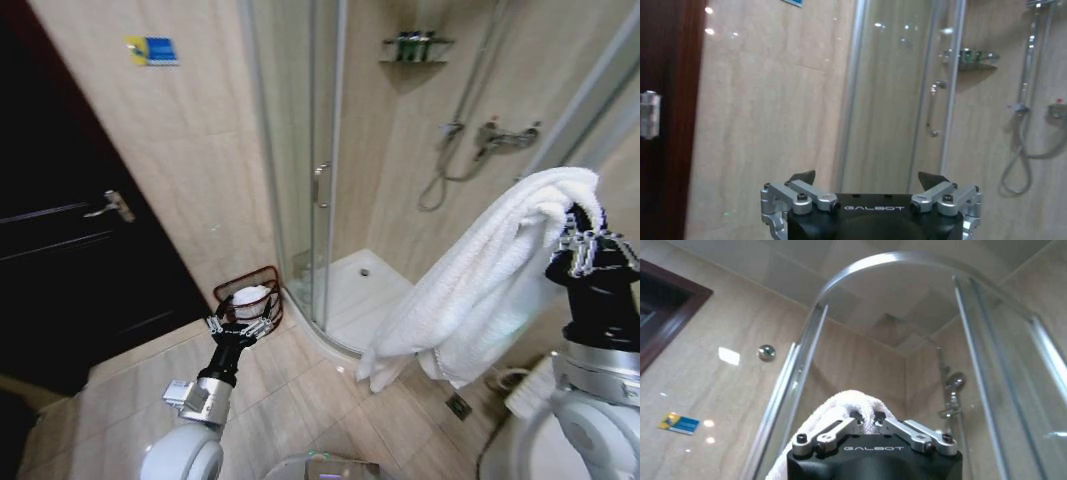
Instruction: Discard the used towel into the hamper.
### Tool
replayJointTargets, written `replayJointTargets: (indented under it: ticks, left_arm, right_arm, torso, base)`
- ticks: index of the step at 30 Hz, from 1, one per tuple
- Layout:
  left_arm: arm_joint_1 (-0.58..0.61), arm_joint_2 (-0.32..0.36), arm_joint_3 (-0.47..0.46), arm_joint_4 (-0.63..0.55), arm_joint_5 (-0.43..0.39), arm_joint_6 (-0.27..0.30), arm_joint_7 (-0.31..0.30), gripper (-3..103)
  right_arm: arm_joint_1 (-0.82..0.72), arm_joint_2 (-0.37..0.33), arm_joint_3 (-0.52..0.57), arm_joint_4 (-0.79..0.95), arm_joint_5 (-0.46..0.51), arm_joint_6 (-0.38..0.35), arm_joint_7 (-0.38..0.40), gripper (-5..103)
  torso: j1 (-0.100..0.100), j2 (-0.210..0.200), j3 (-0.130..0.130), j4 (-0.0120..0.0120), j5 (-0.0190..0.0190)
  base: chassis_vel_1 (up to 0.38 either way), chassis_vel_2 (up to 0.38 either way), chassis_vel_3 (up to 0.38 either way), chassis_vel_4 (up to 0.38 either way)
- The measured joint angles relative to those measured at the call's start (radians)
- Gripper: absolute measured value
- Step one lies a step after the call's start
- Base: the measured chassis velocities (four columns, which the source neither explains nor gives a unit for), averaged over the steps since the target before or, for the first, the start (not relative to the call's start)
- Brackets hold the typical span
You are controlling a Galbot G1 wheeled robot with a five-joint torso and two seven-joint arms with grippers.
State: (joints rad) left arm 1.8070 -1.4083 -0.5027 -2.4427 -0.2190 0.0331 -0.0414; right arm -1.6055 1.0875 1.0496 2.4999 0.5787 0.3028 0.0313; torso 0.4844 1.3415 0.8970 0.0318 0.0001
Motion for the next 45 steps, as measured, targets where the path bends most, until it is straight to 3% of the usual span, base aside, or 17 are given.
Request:
replayJointTargets:
  ticks: [6,15,29,32,34,45]
  left_arm:
    - [0.0,0.0,0.0,0.0,0.0,0.0,0.0,100]
    - [0.0,0.0,0.0,0.0,0.0,0.0,0.0,100]
    - [0.0,0.0,0.0,0.0,0.0,0.0,0.0,100]
    - [0.0,0.001,0.0,0.0,0.0,0.0,0.0,100]
    - [0.0,0.0,0.0,0.0,0.0,0.0,0.0,100]
    - [0.0,0.0,0.0,0.0,0.0,0.0,0.0,100]
  right_arm:
    - [0.002,0.0,-0.001,0.0,-0.009,0.0,0.0,3]
    - [0.005,0.002,-0.015,0.0,-0.018,0.001,0.0,3]
    - [0.005,0.005,-0.035,0.0,-0.013,0.011,0.002,3]
    - [0.004,0.004,-0.035,0.0,-0.01,0.011,0.002,3]
    - [0.004,0.003,-0.035,0.0,-0.009,0.012,0.002,3]
    - [0.006,0.002,-0.035,0.0,-0.007,0.012,0.0,3]
  torso:
    - [0.0,0.0,0.0,-0.0008,0.0002]
    - [0.0,-0.001,0.0,-0.0001,-0.0001]
    - [0.0,-0.001,0.0,-0.0003,0.0]
    - [0.0,-0.001,0.0,-0.0005,-0.0015]
    - [0.0,-0.001,0.0,0.0003,0.0004]
    - [0.0,-0.001,0.0,-0.0005,-0.0001]
  base:
    - [0.008,0.007,0.009,0.007]
    - [0.099,0.065,-0.074,-0.098]
    - [0.22,0.233,-0.228,-0.221]
    - [0.148,0.182,-0.18,-0.147]
    - [0.083,0.036,-0.017,-0.045]
    - [-0.017,-0.011,0.059,0.052]
